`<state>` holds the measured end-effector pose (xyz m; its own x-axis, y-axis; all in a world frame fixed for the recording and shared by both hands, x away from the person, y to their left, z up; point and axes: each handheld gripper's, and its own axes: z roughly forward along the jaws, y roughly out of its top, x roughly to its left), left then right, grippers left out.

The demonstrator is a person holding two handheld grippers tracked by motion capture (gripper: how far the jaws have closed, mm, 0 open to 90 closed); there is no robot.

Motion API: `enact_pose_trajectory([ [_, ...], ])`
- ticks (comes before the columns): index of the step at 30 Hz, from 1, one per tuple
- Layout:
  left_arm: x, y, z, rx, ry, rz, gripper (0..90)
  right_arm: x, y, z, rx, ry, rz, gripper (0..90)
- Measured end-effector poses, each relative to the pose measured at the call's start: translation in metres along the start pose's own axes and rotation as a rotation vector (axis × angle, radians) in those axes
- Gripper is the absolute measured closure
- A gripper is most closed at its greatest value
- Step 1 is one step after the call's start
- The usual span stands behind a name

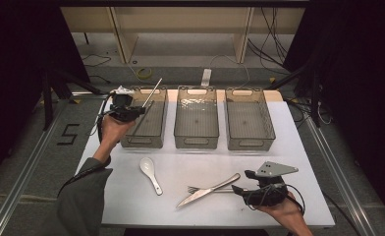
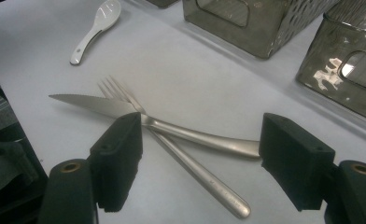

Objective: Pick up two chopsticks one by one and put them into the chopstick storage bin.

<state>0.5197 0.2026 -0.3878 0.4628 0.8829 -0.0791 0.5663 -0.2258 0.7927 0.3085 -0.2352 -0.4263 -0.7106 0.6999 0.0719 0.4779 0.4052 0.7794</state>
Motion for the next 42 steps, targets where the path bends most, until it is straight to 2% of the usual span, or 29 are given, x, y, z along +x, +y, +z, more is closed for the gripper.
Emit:
enact_pose_trajectory([
  [2,0.007,0.001,0.007,0.010,0.007,-0.021,85.1,0.000,-0.001,0.000,0.002,0.002,-0.004,31.3],
  [8,0.015,0.002,0.018,0.035,0.046,-0.019,85.1,0.001,-0.001,0.000,0.004,0.002,-0.007,31.3],
  [11,0.019,0.002,0.022,0.039,0.043,-0.024,85.0,0.001,-0.001,0.001,0.006,0.004,-0.010,31.3],
  [16,0.021,0.002,0.028,0.048,0.046,-0.030,84.9,0.003,-0.001,0.002,0.011,0.008,-0.011,31.3],
  [23,0.022,-0.004,0.038,0.089,0.059,-0.044,84.7,0.003,-0.001,0.002,0.018,0.013,-0.012,31.2],
  [29,0.024,-0.007,0.042,0.096,0.050,-0.045,84.5,0.003,-0.002,0.003,0.023,0.018,-0.018,31.3],
  [33,0.025,-0.006,0.044,0.091,0.062,-0.044,83.7,0.004,-0.002,0.004,0.030,0.021,-0.021,31.3],
  [35,0.026,-0.006,0.044,0.087,0.059,-0.053,77.1,0.004,-0.001,0.003,0.030,0.022,-0.020,31.3],
  [36,0.027,-0.005,0.043,0.075,0.050,-0.081,70.0,0.004,-0.002,0.003,0.031,0.023,-0.019,31.3],
  [39,0.026,-0.004,0.041,0.069,0.044,-0.074,60.8,0.004,-0.002,0.003,0.034,0.024,-0.018,31.3],
  [42,0.023,-0.002,0.035,0.069,0.020,-0.087,49.0,0.004,-0.002,0.003,0.033,0.024,-0.018,31.3],
])
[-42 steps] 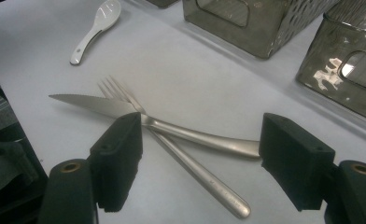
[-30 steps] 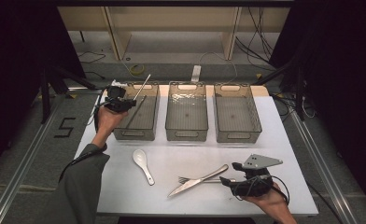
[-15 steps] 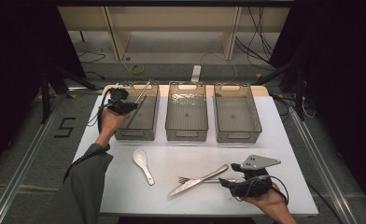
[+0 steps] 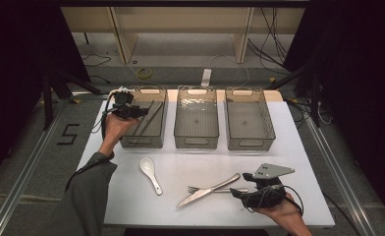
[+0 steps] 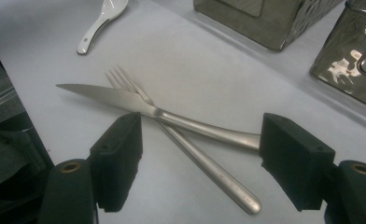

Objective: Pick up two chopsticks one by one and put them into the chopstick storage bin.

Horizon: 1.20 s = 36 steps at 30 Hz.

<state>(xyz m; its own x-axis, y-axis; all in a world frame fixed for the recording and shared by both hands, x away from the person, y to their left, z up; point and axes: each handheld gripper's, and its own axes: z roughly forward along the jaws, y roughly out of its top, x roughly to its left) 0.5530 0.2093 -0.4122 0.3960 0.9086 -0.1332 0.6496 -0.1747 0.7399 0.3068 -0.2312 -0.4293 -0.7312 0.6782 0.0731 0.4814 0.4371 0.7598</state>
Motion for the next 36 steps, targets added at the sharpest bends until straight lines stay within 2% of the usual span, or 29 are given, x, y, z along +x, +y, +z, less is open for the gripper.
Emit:
enact_pose_trajectory([
  [2,-0.006,-0.002,-0.010,0.008,0.012,-0.034,42.8,0.000,0.000,0.000,0.000,-0.001,0.000,31.3],
  [3,-0.006,-0.002,-0.010,0.008,0.012,-0.034,41.6,0.000,0.000,0.000,0.001,-0.002,0.001,31.2],
  [5,-0.012,-0.006,-0.023,0.003,0.000,-0.072,37.7,0.000,0.000,0.000,0.001,-0.003,0.002,31.0],
  [7,-0.015,-0.009,-0.028,-0.003,-0.007,-0.073,34.4,0.000,0.000,0.000,0.002,-0.005,0.001,31.0],
  [11,-0.029,-0.024,-0.046,-0.037,-0.034,-0.057,30.0,0.000,0.000,-0.001,-0.002,-0.006,0.003,31.0],
  [13,-0.032,-0.030,-0.049,-0.021,-0.062,-0.044,26.5,0.000,-0.001,0.000,0.000,-0.010,0.002,31.0],
  [14,-0.033,-0.038,-0.051,-0.024,-0.068,-0.036,26.2,0.001,-0.001,0.000,0.003,-0.009,0.002,31.0],
  [15,-0.033,-0.038,-0.051,-0.024,-0.068,-0.036,25.6,0.001,-0.001,0.001,0.003,-0.013,-0.002,31.0],
  [17,-0.037,-0.045,-0.054,-0.004,-0.087,-0.031,23.4,0.002,-0.001,0.001,0.006,-0.014,-0.006,30.9],
  [20,-0.042,-0.049,-0.056,-0.002,-0.109,-0.019,21.6,0.002,-0.001,0.000,0.001,-0.017,-0.006,30.8],
  [25,-0.062,-0.054,-0.058,-0.004,-0.144,0.047,17.8,0.001,-0.001,-0.002,-0.014,-0.027,0.006,30.4],
  [29,-0.072,-0.060,-0.061,-0.013,-0.200,0.080,16.7,0.000,-0.002,-0.004,-0.037,-0.032,0.019,29.1],
  [31,-0.077,-0.064,-0.063,-0.030,-0.234,0.087,16.5,-0.001,-0.002,-0.005,-0.054,-0.040,0.034,28.6],
  [32,-0.077,-0.064,-0.063,-0.030,-0.234,0.087,16.3,-0.001,-0.002,-0.005,-0.064,-0.044,0.040,28.6],
  [35,-0.087,-0.071,-0.067,-0.058,-0.290,0.078,16.3,-0.002,-0.003,-0.007,-0.086,-0.048,0.061,28.4],
  [36,-0.087,-0.071,-0.067,-0.058,-0.290,0.078,16.3,-0.003,-0.003,-0.007,-0.097,-0.049,0.068,28.3],
])
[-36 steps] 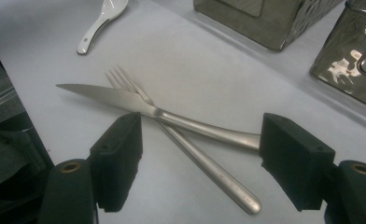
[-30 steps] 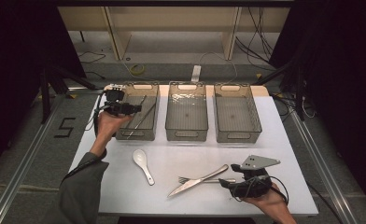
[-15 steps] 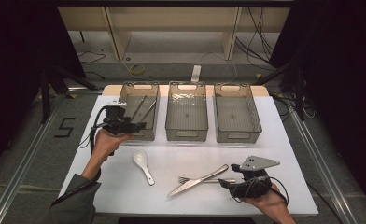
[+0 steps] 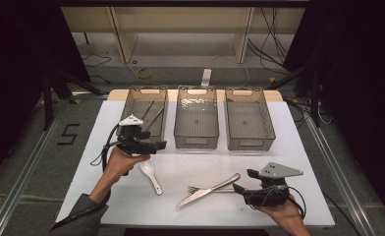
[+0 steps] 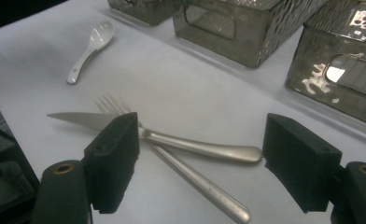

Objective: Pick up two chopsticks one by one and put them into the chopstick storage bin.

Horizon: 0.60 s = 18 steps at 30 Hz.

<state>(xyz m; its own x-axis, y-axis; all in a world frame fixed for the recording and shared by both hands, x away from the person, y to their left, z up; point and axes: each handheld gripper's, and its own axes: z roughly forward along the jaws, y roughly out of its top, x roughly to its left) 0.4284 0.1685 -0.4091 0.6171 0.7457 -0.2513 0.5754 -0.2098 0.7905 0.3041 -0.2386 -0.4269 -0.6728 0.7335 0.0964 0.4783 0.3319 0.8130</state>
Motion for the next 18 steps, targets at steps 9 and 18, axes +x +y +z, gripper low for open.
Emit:
enact_pose_trajectory([
  [9,-0.022,-0.017,0.000,0.012,-0.061,0.007,16.3,-0.004,-0.001,-0.004,-0.043,0.004,0.035,26.7],
  [18,-0.037,-0.030,-0.004,0.026,-0.070,0.040,16.3,-0.008,-0.001,-0.007,-0.073,0.006,0.060,26.3],
])
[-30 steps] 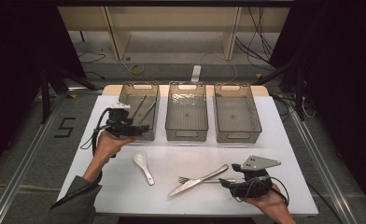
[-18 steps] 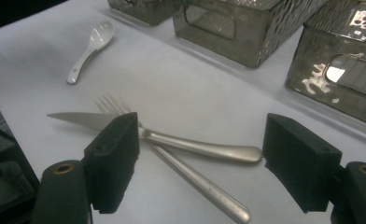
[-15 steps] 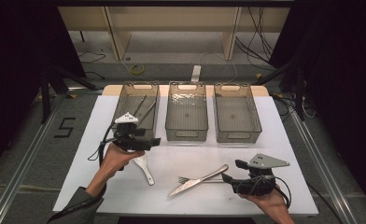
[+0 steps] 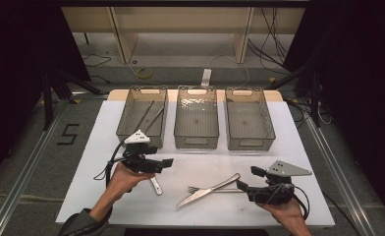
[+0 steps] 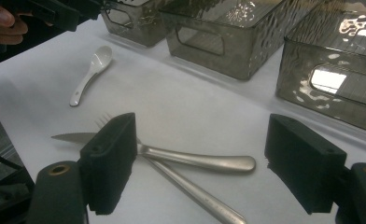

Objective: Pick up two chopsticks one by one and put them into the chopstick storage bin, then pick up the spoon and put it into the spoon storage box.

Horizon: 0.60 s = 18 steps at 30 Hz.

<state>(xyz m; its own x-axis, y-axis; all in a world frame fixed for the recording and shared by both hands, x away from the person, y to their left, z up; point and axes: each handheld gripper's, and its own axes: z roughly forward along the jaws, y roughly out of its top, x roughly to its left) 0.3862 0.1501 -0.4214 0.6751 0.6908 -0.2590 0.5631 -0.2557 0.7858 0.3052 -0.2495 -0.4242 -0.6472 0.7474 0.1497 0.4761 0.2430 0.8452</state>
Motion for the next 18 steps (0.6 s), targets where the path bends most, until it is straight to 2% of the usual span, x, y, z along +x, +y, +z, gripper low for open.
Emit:
enact_pose_trajectory([
  [3,-0.002,-0.002,0.000,0.009,-0.003,0.003,16.8,0.000,0.000,0.001,0.000,-0.001,0.003,26.3],
  [4,-0.005,-0.005,0.001,0.025,-0.003,0.018,17.6,0.000,0.000,0.001,0.000,-0.001,0.003,26.3],
  [9,-0.009,-0.008,0.002,0.056,-0.017,0.035,27.4,0.001,0.000,0.001,0.006,-0.005,0.002,26.3],
  [16,-0.015,-0.011,0.004,0.088,-0.020,0.057,30.1,0.001,-0.001,0.001,0.009,-0.009,0.003,26.3],
  [18,-0.016,-0.012,0.004,0.101,-0.014,0.068,33.5,0.001,-0.001,0.001,0.009,-0.008,-0.001,26.3],
])
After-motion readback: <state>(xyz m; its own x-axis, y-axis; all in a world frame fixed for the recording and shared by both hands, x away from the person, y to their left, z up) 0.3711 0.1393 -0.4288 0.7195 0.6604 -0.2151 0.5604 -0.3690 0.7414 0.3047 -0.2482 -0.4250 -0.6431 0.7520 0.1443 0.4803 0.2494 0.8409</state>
